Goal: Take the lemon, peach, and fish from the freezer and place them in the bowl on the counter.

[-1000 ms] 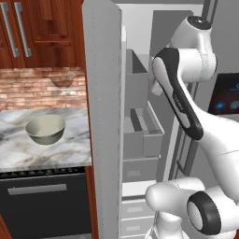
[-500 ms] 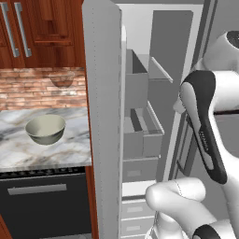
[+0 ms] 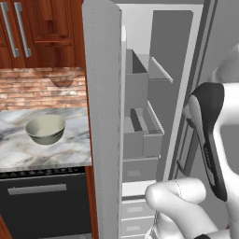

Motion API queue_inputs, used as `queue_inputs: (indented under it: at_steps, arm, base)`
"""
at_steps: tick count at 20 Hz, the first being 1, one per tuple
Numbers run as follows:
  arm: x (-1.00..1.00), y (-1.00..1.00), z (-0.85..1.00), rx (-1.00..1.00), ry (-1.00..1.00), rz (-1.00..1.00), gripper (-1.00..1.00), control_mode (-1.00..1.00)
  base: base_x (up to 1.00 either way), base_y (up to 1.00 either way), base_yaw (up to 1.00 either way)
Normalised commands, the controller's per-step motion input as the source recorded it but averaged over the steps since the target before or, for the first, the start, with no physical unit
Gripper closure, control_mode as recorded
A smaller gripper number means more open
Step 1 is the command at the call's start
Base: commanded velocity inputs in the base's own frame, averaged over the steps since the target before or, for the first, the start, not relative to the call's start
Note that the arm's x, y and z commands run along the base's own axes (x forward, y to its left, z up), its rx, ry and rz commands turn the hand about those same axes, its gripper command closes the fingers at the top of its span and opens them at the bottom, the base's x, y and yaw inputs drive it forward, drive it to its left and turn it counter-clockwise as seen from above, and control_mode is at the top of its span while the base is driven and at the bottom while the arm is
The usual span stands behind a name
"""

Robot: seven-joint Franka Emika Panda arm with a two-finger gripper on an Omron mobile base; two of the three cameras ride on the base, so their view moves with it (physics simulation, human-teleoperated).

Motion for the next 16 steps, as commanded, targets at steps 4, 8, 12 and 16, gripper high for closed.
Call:
queue_inputs:
  at_steps: [4,8,12,16]
  arm:
    - [-0.46,-0.21,0.00,0.11,-0.01,-0.03,1.00,-1.00]
    - [-0.46,-0.05,-0.01,0.08,-0.01,-0.03,1.00,-1.00]
    - [-0.51,0.00,-0.02,0.04,-0.06,-0.07,1.00,-1.00]
    - [-0.17,0.05,0.00,0.04,-0.10,-0.09,1.00,-1.00]
  base:
    - [0.00,0.00,0.00]
    - [0.00,0.00,0.00]
    - [0.00,0.00,0.00]
    - [0.00,0.00,0.00]
